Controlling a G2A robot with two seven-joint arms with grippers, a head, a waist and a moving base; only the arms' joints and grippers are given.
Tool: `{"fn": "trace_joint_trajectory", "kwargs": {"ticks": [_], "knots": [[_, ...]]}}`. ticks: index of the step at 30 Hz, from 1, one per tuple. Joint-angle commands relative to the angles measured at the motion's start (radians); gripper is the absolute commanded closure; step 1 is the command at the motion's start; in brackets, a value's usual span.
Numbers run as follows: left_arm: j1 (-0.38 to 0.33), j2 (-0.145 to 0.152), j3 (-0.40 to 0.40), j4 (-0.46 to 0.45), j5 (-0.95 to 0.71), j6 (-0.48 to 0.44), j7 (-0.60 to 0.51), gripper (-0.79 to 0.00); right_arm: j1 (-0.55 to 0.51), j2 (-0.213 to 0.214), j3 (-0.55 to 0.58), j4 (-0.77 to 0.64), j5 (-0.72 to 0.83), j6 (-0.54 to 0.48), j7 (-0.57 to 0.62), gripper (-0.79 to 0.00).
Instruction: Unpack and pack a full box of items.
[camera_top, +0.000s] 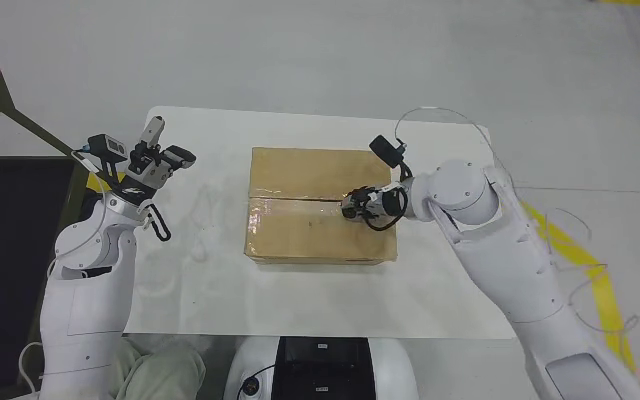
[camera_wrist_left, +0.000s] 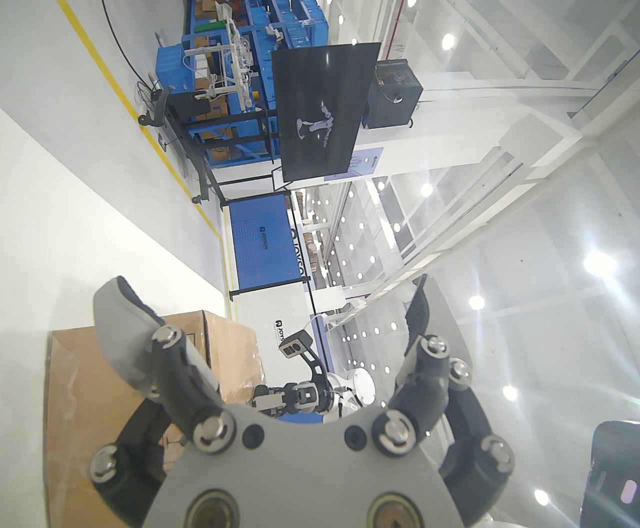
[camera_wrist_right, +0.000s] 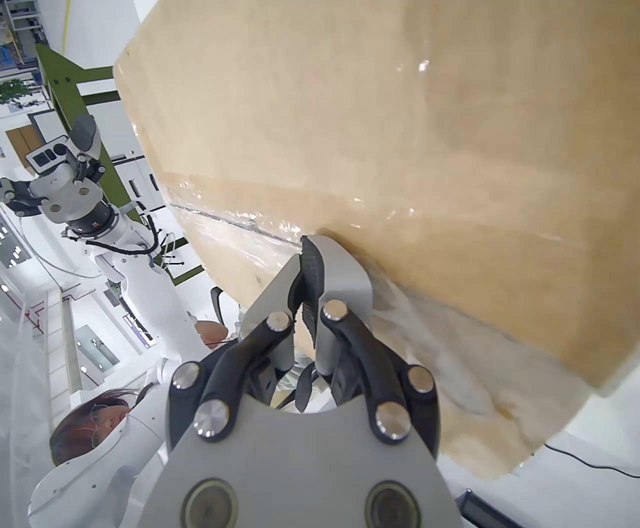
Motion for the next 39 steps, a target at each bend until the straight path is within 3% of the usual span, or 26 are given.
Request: {"fn": "trace_joint_trajectory", "kwargs": {"ticks": [1, 39], "knots": [[0.0, 0.0, 0.0, 0.0, 0.0, 0.0, 0.0, -0.785, -0.012, 0.007, 0.012, -0.013, -0.013, 0.007, 0.008, 0.0], [0.0, 0.0, 0.0, 0.0, 0.0, 0.0, 0.0, -0.785, -0.215, 0.152, 0.249, -0.182, -0.08, 0.075, -0.044, 0.0]]}}
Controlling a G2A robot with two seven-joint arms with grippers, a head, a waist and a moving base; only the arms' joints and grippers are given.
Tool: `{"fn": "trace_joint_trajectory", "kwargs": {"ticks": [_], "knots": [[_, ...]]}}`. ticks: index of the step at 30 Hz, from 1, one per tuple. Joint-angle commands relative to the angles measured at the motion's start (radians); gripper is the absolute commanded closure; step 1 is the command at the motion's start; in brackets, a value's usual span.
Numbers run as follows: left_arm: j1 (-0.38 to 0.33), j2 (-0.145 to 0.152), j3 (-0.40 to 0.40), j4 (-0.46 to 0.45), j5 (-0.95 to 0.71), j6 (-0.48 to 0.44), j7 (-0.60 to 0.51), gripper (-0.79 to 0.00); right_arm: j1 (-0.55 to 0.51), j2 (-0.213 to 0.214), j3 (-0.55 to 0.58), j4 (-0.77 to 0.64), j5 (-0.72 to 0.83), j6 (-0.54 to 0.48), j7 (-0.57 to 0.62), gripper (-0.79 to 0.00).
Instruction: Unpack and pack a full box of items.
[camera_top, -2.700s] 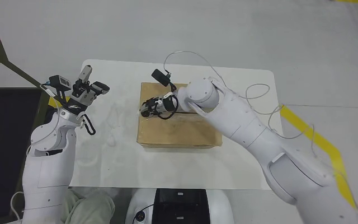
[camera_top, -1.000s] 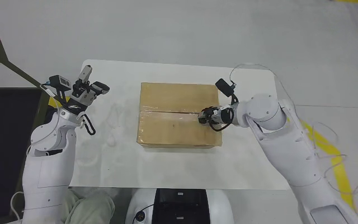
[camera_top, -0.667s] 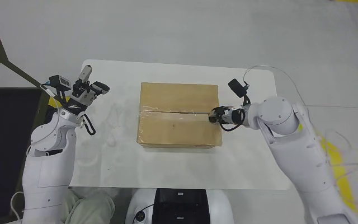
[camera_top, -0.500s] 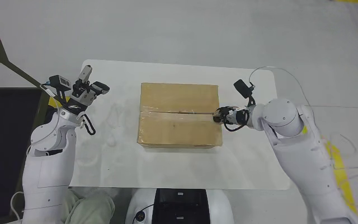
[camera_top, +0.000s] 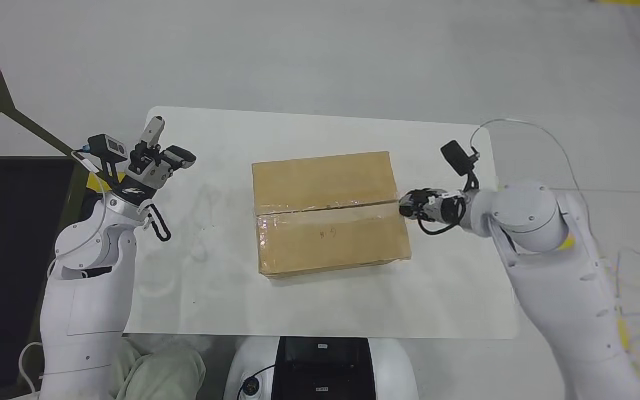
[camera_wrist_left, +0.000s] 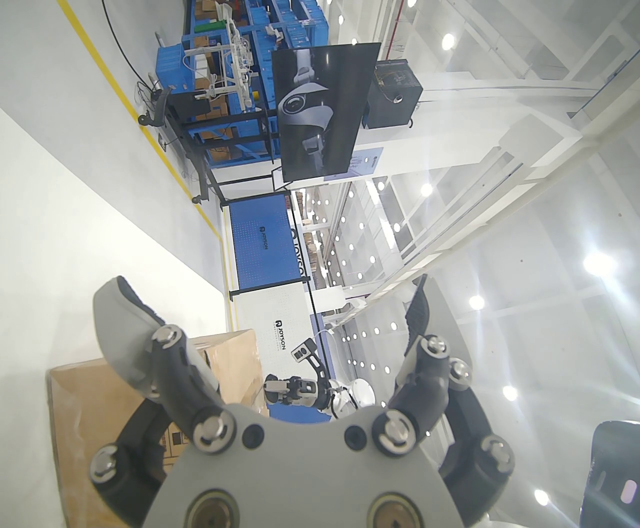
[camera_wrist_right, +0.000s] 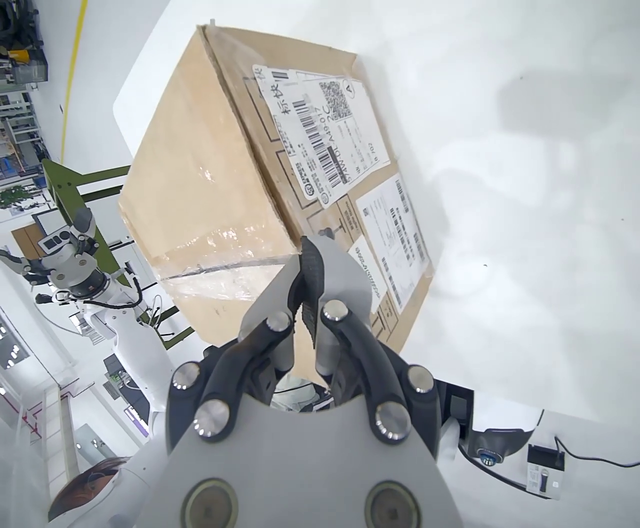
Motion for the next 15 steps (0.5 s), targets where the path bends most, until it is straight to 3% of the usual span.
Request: {"fn": "trace_joint_trajectory", "kwargs": {"ticks": [1, 8, 15], "knots": [[0.0, 0.0, 0.0, 0.0, 0.0, 0.0, 0.0, -0.785, -0.008, 0.005, 0.008, -0.002, -0.002, 0.004, -0.004, 0.0], [0.0, 0.0, 0.0, 0.0, 0.0, 0.0, 0.0, -0.785, -0.061, 0.02, 0.066, -0.014, 0.007, 0.001, -0.039, 0.0], [0.0, 0.0, 0.0, 0.0, 0.0, 0.0, 0.0, -0.785, -0.132, 0.028, 0.138, -0.064, 0.02, -0.048, -0.156, 0.0]]}}
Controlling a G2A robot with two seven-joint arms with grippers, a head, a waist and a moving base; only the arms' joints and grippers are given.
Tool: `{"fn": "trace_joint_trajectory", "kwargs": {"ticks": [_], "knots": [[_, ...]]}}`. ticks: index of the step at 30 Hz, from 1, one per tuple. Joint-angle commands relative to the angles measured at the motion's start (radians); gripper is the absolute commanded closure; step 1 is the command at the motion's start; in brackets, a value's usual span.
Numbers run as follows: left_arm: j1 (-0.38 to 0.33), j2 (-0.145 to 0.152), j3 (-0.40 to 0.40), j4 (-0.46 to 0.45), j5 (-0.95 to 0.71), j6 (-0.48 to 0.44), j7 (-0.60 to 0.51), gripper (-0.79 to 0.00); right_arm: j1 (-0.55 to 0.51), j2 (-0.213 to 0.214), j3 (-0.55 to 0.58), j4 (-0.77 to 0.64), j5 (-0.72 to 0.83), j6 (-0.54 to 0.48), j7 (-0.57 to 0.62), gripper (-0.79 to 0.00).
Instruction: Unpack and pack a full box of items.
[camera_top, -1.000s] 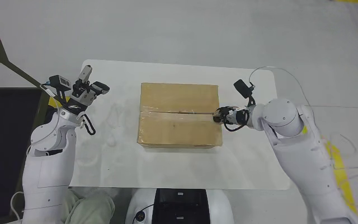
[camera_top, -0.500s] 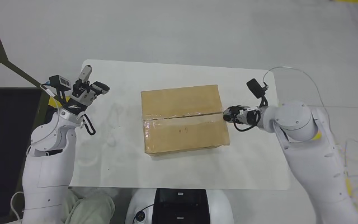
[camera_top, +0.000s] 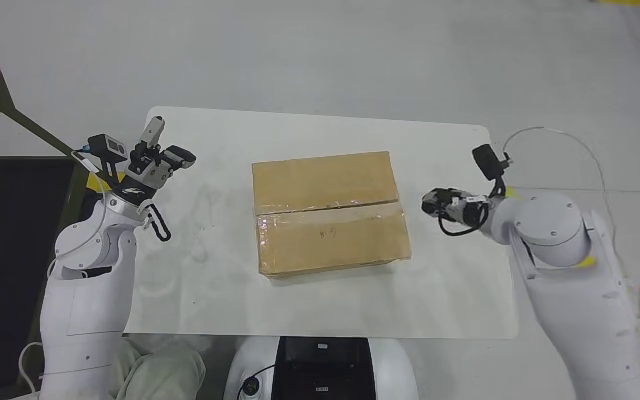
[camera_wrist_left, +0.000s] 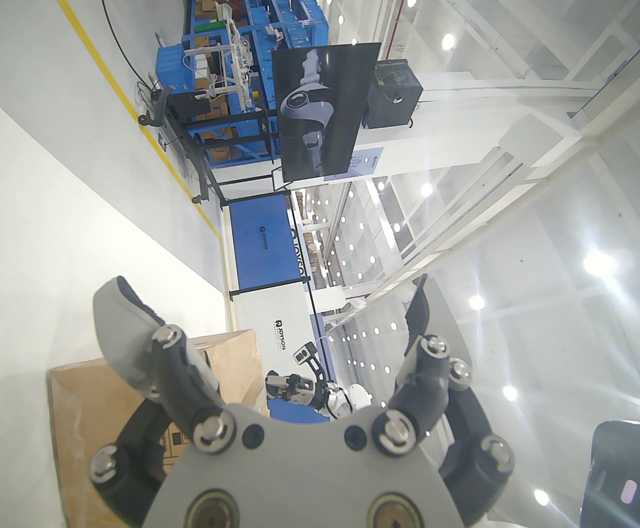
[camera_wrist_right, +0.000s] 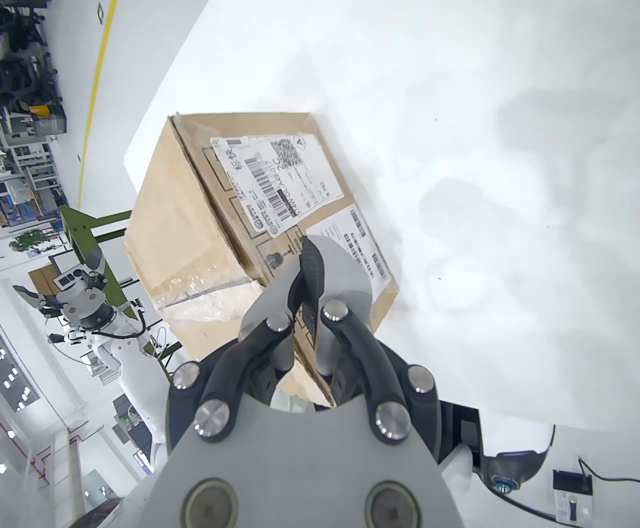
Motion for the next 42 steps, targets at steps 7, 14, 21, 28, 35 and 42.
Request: {"fn": "trace_joint_trajectory", "kwargs": {"ticks": [7, 14, 21, 28, 35, 42], "knots": [[0.0, 0.0, 0.0, 0.0, 0.0, 0.0, 0.0, -0.785, -0.029, 0.01, 0.075, -0.034, -0.03, -0.067, -0.087, 0.0], [0.0, 0.0, 0.0, 0.0, 0.0, 0.0, 0.0, -0.785, -0.019, 0.015, 0.092, -0.008, -0.044, -0.16, -0.12, -0.329], [0.0, 0.0, 0.0, 0.0, 0.0, 0.0, 0.0, -0.784, -0.018, 0.015, 0.091, -0.003, -0.046, -0.186, -0.141, -0.367], [0.0, 0.0, 0.0, 0.0, 0.0, 0.0, 0.0, -0.784, -0.018, 0.015, 0.091, -0.003, -0.046, -0.185, -0.14, -0.696], [0.0, 0.0, 0.0, 0.0, 0.0, 0.0, 0.0, -0.784, -0.018, 0.015, 0.091, -0.003, -0.046, -0.185, -0.14, -0.781], [0.0, 0.0, 0.0, 0.0, 0.0, 0.0, 0.0, -0.784, -0.018, 0.015, 0.091, -0.003, -0.046, -0.185, -0.14, -0.781]]}}
